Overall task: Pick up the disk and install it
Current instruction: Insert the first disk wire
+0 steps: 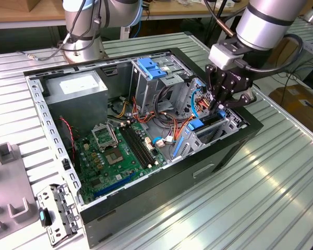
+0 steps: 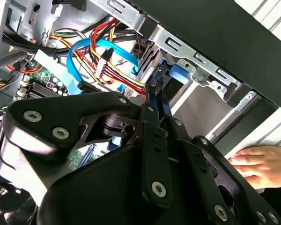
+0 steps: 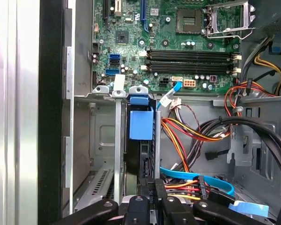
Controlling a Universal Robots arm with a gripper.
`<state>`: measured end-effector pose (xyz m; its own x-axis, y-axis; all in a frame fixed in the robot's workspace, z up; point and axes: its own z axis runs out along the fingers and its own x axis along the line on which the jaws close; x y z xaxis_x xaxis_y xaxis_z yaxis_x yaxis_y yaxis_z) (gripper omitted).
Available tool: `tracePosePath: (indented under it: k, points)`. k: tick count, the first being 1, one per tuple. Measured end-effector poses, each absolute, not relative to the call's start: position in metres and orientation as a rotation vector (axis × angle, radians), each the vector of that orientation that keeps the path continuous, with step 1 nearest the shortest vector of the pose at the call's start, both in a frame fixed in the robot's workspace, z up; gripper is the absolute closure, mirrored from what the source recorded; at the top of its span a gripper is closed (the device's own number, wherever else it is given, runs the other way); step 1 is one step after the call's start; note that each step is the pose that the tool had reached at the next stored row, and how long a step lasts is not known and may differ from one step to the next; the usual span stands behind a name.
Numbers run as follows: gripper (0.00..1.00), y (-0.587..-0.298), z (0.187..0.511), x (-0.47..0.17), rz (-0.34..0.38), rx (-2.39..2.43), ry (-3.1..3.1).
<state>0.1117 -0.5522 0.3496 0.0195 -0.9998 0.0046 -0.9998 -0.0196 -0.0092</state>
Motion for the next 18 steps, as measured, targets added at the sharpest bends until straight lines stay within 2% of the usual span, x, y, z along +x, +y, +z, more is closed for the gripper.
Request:
tracePosePath:
  k: [18]
  points:
    - [0.84, -0.5536, 0.3472, 0.1119, -0.015, -2.241, 2.198]
